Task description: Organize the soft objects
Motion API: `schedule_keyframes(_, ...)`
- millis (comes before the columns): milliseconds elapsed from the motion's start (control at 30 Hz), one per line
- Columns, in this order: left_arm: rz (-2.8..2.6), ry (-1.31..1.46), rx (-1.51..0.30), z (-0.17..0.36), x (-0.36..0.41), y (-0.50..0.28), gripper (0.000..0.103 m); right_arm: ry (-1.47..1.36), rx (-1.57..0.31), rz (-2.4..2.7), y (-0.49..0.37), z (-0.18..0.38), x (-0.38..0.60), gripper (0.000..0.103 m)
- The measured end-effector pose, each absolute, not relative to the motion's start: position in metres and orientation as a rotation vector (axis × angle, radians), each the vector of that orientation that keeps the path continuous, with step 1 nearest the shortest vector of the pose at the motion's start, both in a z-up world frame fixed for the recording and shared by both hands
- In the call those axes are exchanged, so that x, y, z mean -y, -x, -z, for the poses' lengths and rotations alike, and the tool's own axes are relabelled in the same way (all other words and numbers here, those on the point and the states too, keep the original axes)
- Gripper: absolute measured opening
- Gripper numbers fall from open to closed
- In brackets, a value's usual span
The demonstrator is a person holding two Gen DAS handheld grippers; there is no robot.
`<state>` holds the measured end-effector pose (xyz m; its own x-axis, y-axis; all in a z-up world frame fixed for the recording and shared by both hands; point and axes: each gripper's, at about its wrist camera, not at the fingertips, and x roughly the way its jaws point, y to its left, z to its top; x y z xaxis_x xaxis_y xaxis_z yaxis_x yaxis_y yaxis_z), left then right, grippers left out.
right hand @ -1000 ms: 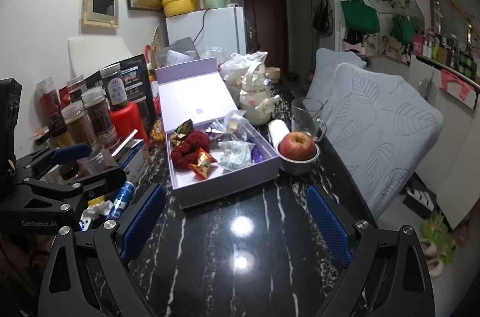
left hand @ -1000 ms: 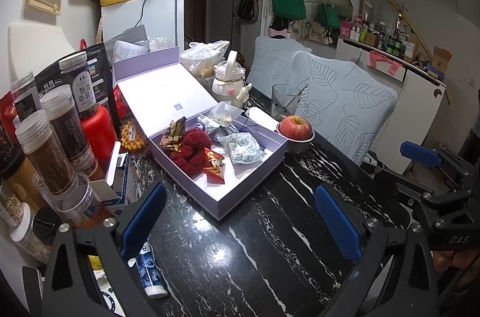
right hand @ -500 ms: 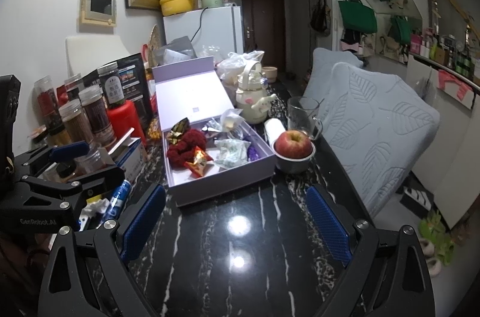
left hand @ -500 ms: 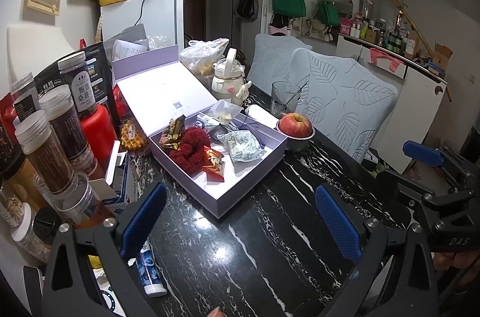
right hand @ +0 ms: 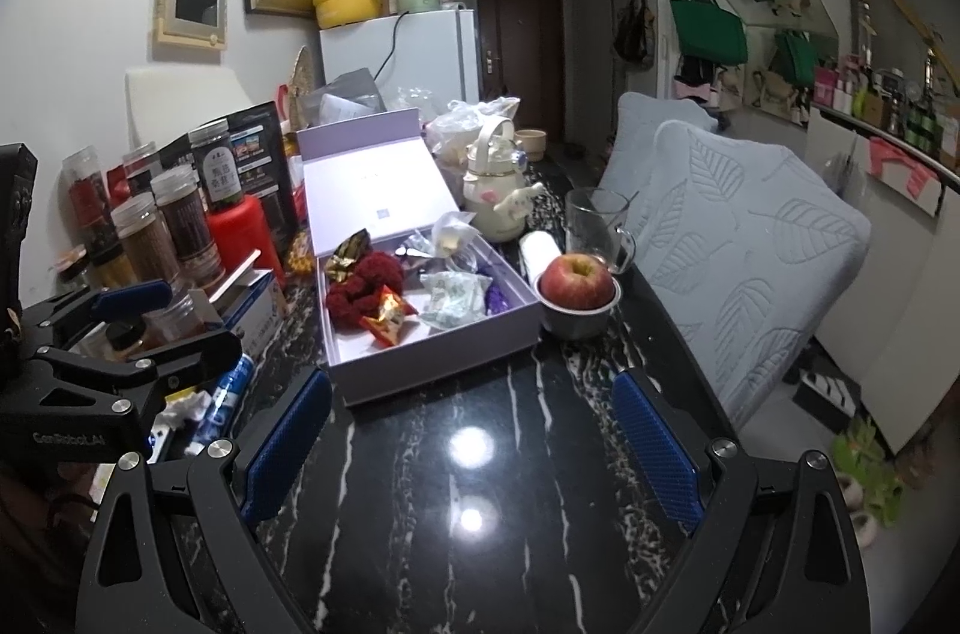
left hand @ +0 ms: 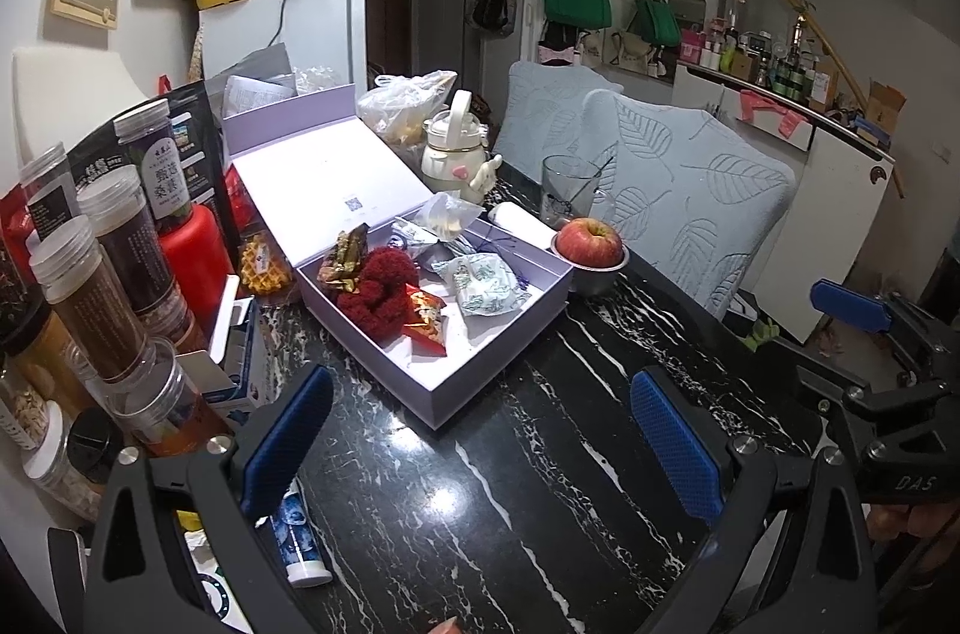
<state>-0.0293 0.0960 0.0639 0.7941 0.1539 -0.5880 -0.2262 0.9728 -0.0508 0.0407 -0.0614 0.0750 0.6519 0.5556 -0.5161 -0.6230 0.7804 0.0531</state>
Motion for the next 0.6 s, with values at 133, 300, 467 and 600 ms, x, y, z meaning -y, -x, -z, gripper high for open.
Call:
schedule_keyframes(133, -0.225, 0.115, -0.618, -0.0640, -0.0964, 0.0303, 0.101, 0.139, -0.541, -0.665, -0.0395, -0.0746, 0.0606, 0.096)
schedule_keyframes(300, -0.214, 0.132, -0.626, -0.0623, -0.0990, 0.0308, 0.101, 0.149, -0.543, -0.658, -0.0381, -0.0739, 0.0581, 0.096)
schedule_keyframes(467, -0.247, 0.116, -0.622, -0.0609, -0.0995, 0.0316, 0.101, 0.157, -0.547, -0.654, -0.0370, -0.0730, 0.0555, 0.096)
schedule_keyframes(600, -0.269, 0.107, -0.617, -0.0601, -0.1012, 0.0326, 0.101, 0.159, -0.553, -0.653, -0.0380, -0.0711, 0.0540, 0.096)
